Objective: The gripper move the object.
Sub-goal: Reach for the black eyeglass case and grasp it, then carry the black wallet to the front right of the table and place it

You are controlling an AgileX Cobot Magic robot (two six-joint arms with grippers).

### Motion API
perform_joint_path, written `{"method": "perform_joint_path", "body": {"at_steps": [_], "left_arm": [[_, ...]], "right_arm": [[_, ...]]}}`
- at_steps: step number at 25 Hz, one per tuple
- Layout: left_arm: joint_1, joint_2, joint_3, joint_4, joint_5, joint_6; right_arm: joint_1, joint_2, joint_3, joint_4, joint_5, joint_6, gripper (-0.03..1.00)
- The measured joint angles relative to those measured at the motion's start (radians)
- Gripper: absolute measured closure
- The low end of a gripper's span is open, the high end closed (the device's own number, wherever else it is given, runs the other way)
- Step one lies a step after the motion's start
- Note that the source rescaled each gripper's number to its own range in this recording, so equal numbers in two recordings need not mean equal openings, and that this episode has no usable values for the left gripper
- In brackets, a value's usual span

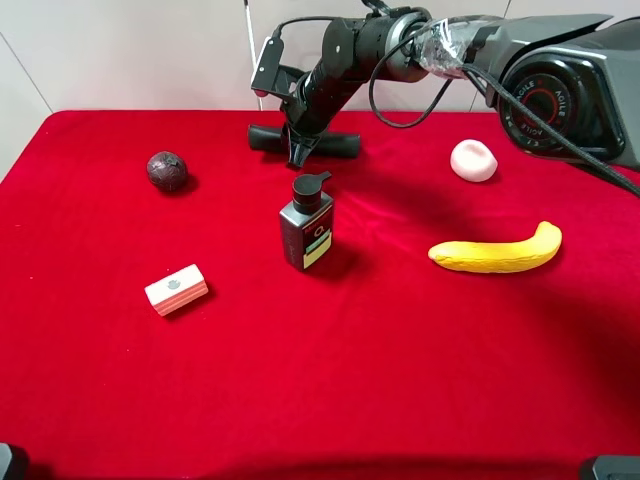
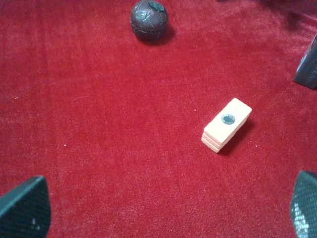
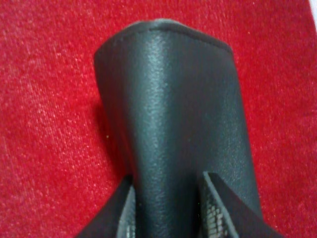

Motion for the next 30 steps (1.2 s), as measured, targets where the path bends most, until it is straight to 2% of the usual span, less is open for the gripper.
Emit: {"method": "perform_joint_path", "body": {"at_steps": [18,24,30], "left_arm": [[0.0,0.0,0.0,0.0,0.0,0.0],[0.0,0.0,0.0,0.0,0.0,0.0],[0.0,0.0,0.0,0.0,0.0,0.0]], "right_arm": [[0.0,-0.011,0.0,-0.004,0.01,0.0,0.78],[0.0,-0.039,0.001,-0.025,0.031,0.003,0.86],[0.0,-0.096,0.001,-0.056,0.049,0.004,0.88]]}}
